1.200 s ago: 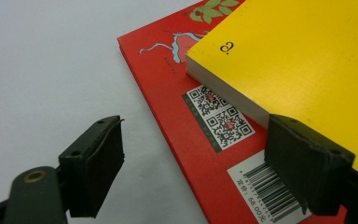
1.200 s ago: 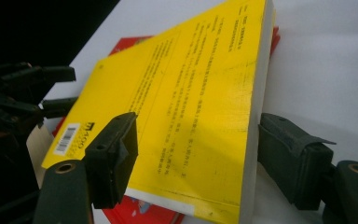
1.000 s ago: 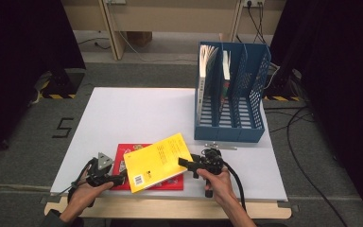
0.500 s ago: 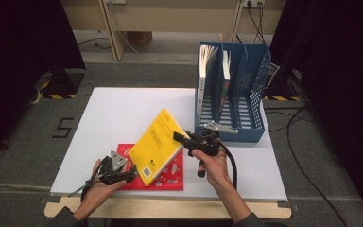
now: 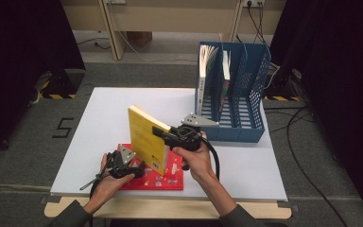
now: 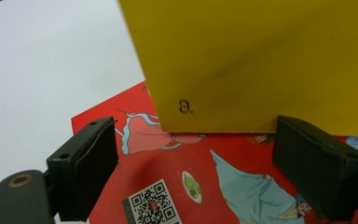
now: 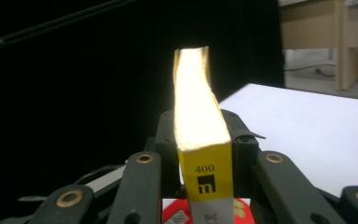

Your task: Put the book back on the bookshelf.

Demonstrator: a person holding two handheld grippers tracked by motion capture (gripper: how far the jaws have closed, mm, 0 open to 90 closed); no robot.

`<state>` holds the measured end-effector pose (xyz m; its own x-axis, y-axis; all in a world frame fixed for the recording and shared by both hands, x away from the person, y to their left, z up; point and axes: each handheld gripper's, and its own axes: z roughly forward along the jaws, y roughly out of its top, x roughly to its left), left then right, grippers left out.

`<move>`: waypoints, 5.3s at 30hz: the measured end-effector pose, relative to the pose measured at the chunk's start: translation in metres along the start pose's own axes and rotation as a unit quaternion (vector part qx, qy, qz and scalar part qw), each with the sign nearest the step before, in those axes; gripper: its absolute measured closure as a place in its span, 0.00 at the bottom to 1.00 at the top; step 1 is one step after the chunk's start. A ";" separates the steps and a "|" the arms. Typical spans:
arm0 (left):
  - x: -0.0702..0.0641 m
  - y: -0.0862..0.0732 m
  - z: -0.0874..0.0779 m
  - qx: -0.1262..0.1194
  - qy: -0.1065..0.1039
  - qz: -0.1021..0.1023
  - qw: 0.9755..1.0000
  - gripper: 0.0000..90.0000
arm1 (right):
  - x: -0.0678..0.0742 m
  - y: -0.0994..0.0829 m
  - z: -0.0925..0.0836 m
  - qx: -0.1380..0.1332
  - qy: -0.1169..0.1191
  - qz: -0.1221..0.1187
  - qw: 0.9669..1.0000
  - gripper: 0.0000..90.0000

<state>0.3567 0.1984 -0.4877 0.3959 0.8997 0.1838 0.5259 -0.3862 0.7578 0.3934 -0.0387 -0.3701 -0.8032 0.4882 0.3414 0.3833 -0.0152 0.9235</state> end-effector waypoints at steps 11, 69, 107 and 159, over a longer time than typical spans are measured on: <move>0.017 -0.012 -0.009 0.001 -0.007 -0.029 1.000 0.17 | 0.019 -0.008 0.005 0.029 0.041 -0.030 0.998 0.75; 0.074 -0.026 -0.006 0.016 0.019 -0.116 0.993 0.17 | -0.061 0.037 -0.053 -0.039 -0.038 0.172 0.984 0.79; 0.102 -0.033 -0.003 0.021 0.056 -0.137 0.989 0.17 | -0.136 0.129 -0.214 -0.232 -0.215 0.196 0.928 0.79; 0.096 -0.032 -0.001 0.025 0.037 -0.129 0.991 0.17 | -0.223 0.130 -0.087 -0.148 -0.310 0.189 0.920 0.75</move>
<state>0.3770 0.2976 -0.4941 0.1881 0.9815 0.0361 0.6392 -0.1502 0.7542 0.5825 -0.2258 -0.3105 -0.1877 0.8015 0.5677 0.3675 -0.4787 0.7974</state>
